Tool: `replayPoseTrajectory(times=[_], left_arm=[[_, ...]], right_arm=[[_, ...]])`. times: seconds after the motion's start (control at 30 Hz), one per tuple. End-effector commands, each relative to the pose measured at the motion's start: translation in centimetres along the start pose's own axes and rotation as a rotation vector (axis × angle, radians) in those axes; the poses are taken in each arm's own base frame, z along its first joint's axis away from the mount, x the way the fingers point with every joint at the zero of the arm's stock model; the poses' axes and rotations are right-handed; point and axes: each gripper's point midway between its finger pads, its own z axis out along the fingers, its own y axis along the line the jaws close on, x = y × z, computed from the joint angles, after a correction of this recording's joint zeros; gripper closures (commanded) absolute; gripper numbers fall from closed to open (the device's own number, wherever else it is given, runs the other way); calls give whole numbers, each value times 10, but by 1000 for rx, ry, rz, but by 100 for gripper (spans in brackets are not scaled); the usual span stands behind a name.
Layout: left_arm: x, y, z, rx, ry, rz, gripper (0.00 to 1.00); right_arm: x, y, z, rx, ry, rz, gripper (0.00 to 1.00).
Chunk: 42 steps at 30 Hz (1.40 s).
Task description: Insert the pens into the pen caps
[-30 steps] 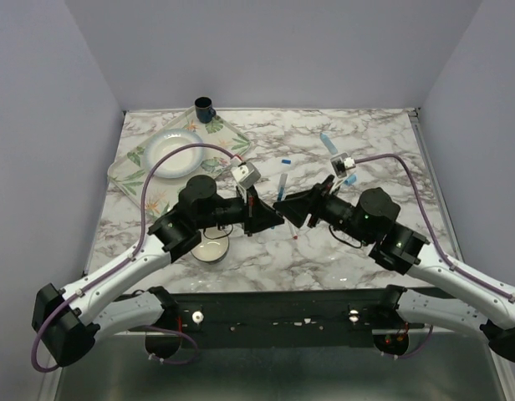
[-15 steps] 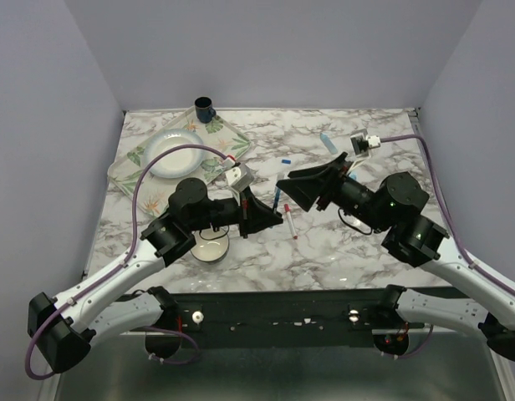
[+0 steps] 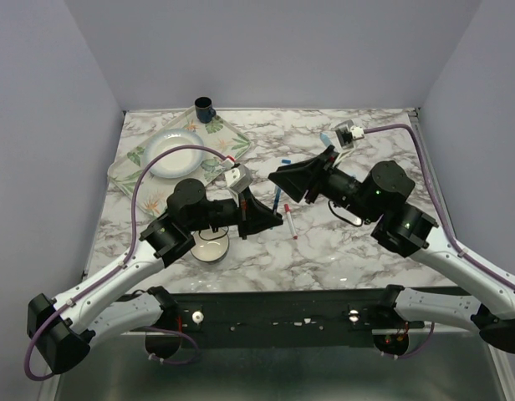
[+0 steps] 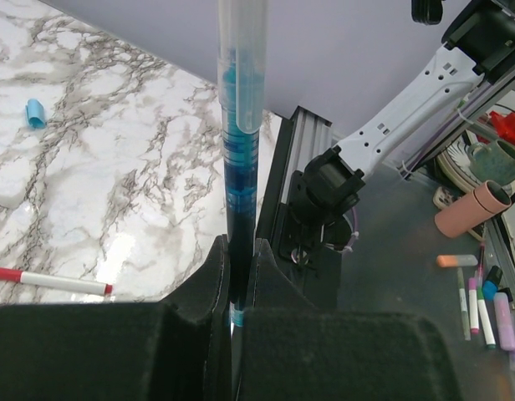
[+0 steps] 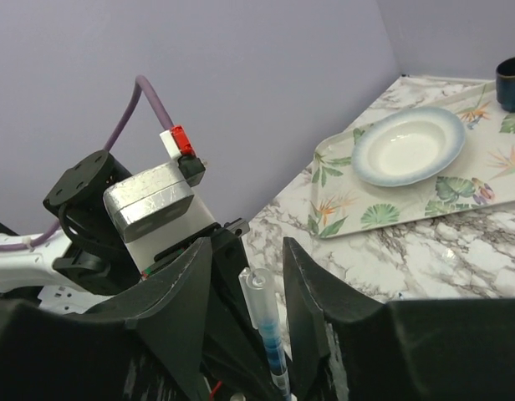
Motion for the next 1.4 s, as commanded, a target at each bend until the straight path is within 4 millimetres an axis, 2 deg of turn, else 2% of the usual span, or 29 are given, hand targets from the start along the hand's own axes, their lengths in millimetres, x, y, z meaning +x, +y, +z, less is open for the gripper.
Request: replayPoseTrajectory(times=[0.0, 0.1, 0.17, 0.2, 0.23, 0.27, 0.3, 0.4, 0.53, 0.73, 0.8, 0.93, 1.0, 1.13, 1.33, 1.37], left_arm=[[-2, -7, -2, 33, -8, 25, 100], [-2, -6, -2, 30, -8, 25, 100], [-2, -6, -2, 27, -8, 20, 100], [-3, -5, -2, 23, -11, 18, 100], [-4, -4, -1, 15, -15, 18, 100], [-5, -3, -1, 7, -20, 16, 100], [-6, -1, -1, -2, -22, 5, 100], [-5, -1, 5, 16, 10, -35, 100], [-15, 8, 7, -13, -25, -68, 100], [-41, 13, 1, 20, -84, -89, 100], [-43, 16, 0, 1, -90, -71, 100], [-44, 22, -3, -43, -123, -36, 100], [-46, 27, -4, -71, -134, -15, 100], [-54, 34, -6, -124, -151, 20, 100], [-73, 56, -9, -253, -174, 74, 100], [-75, 60, -9, -263, -174, 72, 100]], right_arm=[[5, 6, 2, -44, 10, -7, 55], [18, 1, 0, -40, 35, 1, 62], [25, 0, -1, -46, 49, 6, 79], [36, -5, -2, -41, 70, 11, 86], [39, -4, -3, -55, 76, 19, 97], [45, -5, -4, -58, 86, 23, 99], [56, -10, -6, -54, 111, 30, 99], [74, -14, -9, -63, 155, 34, 99], [106, -28, -16, -54, 232, 8, 99], [131, -22, -30, -154, 340, -78, 99], [130, -21, -31, -160, 346, -88, 99], [148, -23, -37, -158, 430, -58, 99], [167, -30, -38, -150, 470, -35, 99], [195, -29, -43, -178, 519, 36, 99], [227, -36, -59, -158, 617, 65, 99], [226, -34, -59, -158, 618, 66, 99]])
